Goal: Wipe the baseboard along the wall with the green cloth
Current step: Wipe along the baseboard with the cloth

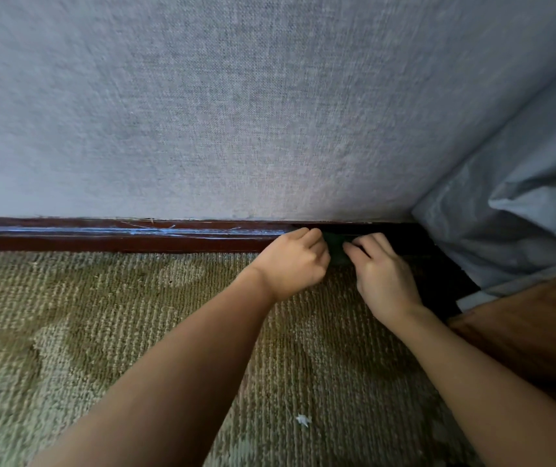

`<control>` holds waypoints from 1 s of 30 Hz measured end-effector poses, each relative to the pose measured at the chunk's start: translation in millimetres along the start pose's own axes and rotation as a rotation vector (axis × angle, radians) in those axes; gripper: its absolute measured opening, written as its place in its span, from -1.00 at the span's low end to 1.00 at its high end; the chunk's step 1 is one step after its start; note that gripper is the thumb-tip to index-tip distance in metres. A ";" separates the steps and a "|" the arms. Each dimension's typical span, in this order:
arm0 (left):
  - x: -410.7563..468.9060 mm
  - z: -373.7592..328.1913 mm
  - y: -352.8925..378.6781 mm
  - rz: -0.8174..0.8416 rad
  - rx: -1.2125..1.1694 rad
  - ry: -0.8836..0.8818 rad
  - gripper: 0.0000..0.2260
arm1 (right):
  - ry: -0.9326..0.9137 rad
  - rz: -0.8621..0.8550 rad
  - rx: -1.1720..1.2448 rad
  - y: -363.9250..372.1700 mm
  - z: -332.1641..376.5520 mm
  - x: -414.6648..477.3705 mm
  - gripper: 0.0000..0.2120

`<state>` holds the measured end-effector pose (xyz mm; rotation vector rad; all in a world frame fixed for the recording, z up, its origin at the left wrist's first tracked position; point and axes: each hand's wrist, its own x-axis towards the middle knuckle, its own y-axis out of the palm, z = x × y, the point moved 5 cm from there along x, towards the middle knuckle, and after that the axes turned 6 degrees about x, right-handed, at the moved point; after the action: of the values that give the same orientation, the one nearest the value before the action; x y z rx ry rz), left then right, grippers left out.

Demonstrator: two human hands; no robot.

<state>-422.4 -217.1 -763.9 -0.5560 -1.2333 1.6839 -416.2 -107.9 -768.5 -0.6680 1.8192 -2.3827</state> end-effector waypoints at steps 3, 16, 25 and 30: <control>-11.1 10.4 -6.8 -0.032 0.010 -0.014 -0.81 | -0.014 -0.060 -0.008 0.8 11.6 3.8 -0.67; -6.0 17.6 -5.5 -0.019 -0.064 -0.167 -0.66 | -0.048 -0.122 -0.027 -4.9 16.6 22.5 -0.74; 5.9 5.5 -4.8 -0.031 -0.079 -0.146 -0.64 | -0.012 -0.087 -0.026 -7.5 1.2 15.0 -0.70; 7.7 0.2 -2.6 -0.020 -0.053 -0.121 -0.64 | 0.003 -0.087 -0.020 -1.0 -0.6 10.2 -0.68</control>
<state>-424.9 -210.3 -760.3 -0.4773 -1.3689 1.6924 -425.4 -110.2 -764.7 -0.7613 1.8545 -2.4238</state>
